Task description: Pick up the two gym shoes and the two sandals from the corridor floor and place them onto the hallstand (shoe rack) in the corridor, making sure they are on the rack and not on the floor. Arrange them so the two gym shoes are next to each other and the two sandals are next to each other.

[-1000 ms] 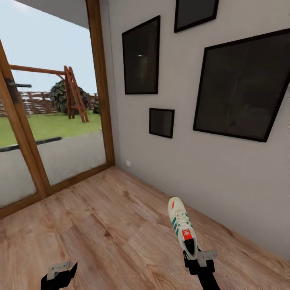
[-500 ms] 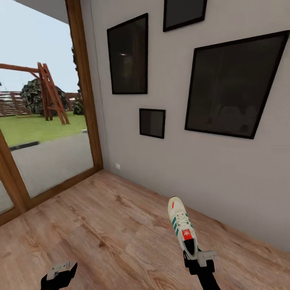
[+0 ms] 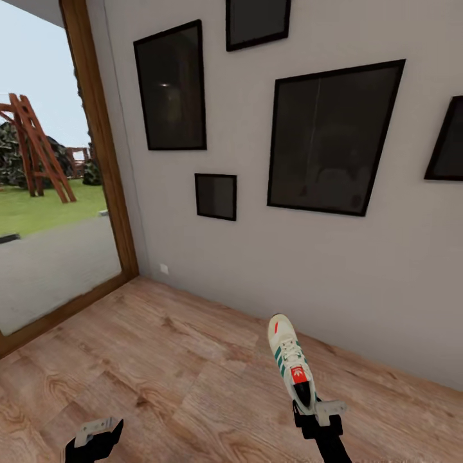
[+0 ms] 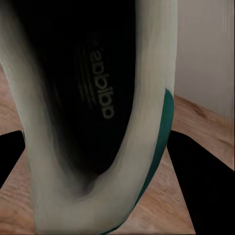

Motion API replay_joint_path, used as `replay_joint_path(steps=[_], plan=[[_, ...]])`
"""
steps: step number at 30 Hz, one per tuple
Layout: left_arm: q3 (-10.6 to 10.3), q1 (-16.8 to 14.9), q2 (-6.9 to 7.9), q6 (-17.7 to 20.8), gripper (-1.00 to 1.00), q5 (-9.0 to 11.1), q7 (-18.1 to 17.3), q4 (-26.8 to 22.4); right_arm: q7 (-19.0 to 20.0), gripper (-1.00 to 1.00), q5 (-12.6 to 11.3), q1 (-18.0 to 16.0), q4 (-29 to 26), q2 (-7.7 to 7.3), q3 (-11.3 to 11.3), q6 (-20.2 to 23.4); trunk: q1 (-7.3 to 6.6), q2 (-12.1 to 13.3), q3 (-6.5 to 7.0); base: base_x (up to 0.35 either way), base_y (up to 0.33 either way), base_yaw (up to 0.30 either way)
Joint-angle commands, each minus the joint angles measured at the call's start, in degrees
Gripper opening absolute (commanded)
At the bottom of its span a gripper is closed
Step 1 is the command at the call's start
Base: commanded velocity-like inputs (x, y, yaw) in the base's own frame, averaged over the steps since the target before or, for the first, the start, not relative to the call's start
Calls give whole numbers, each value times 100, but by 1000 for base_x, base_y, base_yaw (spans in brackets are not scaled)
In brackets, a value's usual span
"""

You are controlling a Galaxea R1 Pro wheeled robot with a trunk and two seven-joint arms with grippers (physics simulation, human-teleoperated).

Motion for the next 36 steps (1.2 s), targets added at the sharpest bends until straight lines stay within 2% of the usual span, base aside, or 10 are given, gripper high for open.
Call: replay_joint_path(steps=[1, 33, 36], plan=[[48, -4, -1, -11, 100, -17, -47, 4, -10, -100, 58, -5, 6, 7, -28, -18, -1, -2, -6, 0, 0, -266], [48, -4, -1, -19, 100, -24, -48, 41, -4, -100, 70, -5, -14, -19, -25, -18, -1, -2, -6, 0, 0, -266], [48, -4, -1, -231, 100, -30, -46, 205, -1, -100, 85, -5, 120, -19, -12, -24, -1, -2, -6, 0, 0, -266]])
